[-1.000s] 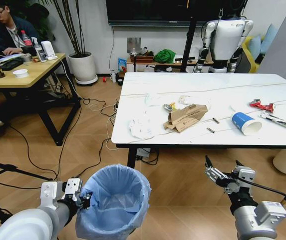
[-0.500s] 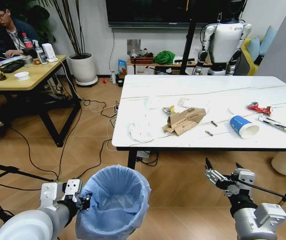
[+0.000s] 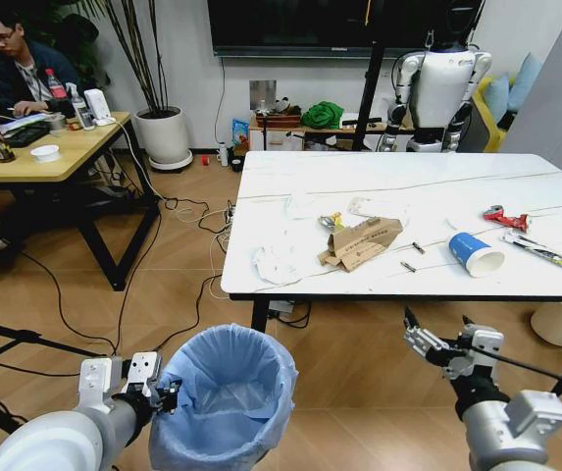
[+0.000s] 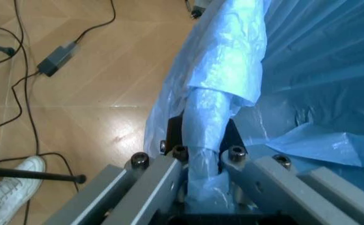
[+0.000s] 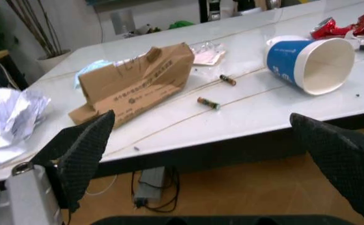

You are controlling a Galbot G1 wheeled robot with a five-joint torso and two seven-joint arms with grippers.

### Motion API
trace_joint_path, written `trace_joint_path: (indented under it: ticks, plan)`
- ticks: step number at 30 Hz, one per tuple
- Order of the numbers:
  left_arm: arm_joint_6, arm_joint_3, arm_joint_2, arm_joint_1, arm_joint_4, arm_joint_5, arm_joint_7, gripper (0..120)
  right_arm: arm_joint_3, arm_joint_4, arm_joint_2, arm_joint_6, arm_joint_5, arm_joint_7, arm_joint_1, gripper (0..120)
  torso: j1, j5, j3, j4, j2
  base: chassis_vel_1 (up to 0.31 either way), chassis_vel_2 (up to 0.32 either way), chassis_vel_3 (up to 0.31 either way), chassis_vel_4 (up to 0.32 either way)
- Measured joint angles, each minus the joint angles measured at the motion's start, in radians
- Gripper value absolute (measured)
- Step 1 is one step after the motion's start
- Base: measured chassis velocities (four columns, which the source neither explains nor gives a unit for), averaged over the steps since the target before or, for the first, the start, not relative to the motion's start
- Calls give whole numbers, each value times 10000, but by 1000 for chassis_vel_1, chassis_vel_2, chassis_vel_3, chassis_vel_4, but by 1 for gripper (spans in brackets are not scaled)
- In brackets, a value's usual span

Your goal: Pick up the trash bin and place the trash from the table into it.

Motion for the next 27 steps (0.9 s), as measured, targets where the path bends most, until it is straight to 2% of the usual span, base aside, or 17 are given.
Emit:
trace_joint_path:
  ticks: [2, 4, 7, 11, 14, 15, 19, 24, 27]
  plan:
    - [0, 36, 47, -54, -1, 48, 204, 0, 474, -1, -518, -347, 966, 339, 467, 100, -2, -2, -4, -1, -8, 0, 0, 0, 0]
    - [0, 49, 64, -60, 0, 74, 267, 0, 610, -2, -699, -485, 1309, 482, 666, 100, -4, -2, -7, -1, -13, 0, 0, 0, 0]
    - [0, 77, 179, 21, 0, 303, 501, 0, 899, -3, -1516, -1058, 3031, 1179, 1661, 100, -13, 0, -19, 1, -35, 0, 0, 0, 0]
    - [0, 76, 247, 51, 0, 364, 597, 0, 858, -6, -2026, -1193, 3632, 1370, 2205, 100, -19, 0, -26, 2, -48, 0, 0, 0, 0]
    - [0, 40, 321, 88, 0, 421, 732, 0, 572, -399, -2995, -1203, 3992, 1449, 2925, 100, -27, 2, -36, 0, -65, 0, 0, 0, 0]
    - [0, 40, 321, 88, 0, 421, 732, 0, 572, -399, -2995, -1203, 3992, 1449, 2925, 100, -27, 2, -36, 0, -65, 0, 0, 0, 0]
    - [0, 32, 403, 82, 0, 455, 880, 0, 51, -1368, -4354, -1203, 4684, 2078, 4042, 100, -35, -1, -46, 3, -83, 0, 0, 0, 0]
    - [0, 27, 466, 32, 0, 582, 1112, 0, -464, -1981, -4880, -1233, 5205, 2904, 4978, 100, -38, 1, -51, -3, -91, 0, 0, 0, 0]
    - [0, 24, 464, -3, 0, 661, 1194, 0, -1404, -2515, -5306, -1326, 6202, 4238, 6457, 100, -43, -1, -55, 1, -99, 0, 0, 0, 0]
